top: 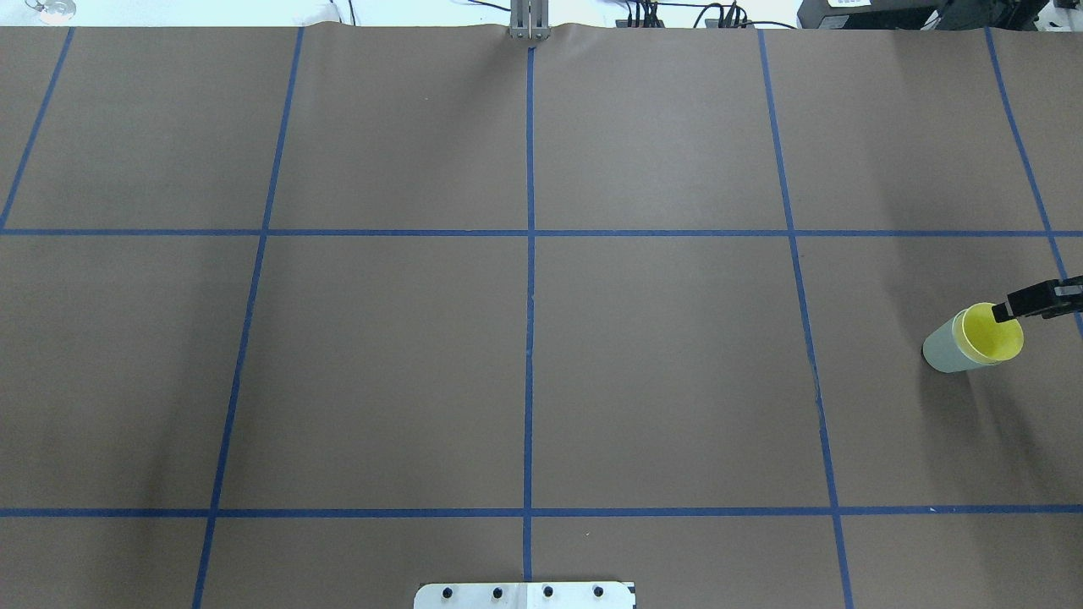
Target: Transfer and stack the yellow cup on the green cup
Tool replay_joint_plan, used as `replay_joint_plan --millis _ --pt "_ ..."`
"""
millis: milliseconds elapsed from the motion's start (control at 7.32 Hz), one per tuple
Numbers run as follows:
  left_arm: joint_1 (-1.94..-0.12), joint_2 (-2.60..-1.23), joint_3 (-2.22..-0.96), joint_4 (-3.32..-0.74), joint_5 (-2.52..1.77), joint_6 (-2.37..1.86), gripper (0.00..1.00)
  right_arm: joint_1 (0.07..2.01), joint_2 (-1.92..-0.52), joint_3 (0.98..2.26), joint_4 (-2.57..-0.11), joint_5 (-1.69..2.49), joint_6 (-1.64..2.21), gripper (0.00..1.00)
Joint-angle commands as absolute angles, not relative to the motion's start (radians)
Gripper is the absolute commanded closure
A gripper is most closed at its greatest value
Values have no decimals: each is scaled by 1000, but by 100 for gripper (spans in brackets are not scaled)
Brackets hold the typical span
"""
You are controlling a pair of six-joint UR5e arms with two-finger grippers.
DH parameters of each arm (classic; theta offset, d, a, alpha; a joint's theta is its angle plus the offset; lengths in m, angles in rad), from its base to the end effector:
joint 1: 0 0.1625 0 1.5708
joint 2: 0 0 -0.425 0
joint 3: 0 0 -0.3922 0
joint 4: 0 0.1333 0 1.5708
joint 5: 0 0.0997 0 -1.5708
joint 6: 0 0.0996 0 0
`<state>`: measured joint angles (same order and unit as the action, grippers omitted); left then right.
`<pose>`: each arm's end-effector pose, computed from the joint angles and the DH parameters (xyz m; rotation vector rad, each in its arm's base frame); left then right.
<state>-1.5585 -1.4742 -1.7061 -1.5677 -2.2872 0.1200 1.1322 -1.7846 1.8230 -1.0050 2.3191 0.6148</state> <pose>-0.0623 -0.4540 0.6419 0.0726 0.7141 0.1393 -0.1213 -0.4128 0.5662 0.1327 -0.9140 -0.0625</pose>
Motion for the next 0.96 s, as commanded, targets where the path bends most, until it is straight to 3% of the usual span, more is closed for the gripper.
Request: replay_joint_plan --millis 0,273,819 --pt "-1560 -1474 -1703 -1568 -2287 120 0 1153 -1784 1816 -1017 2307 609 0" --pt "-1560 -1471 -1703 -1568 -2287 121 0 1241 -1775 1818 -1113 2301 509 0" --pt "-1559 -1471 -1697 -1568 -2286 127 0 1489 -1577 1821 -1643 2299 65 0"
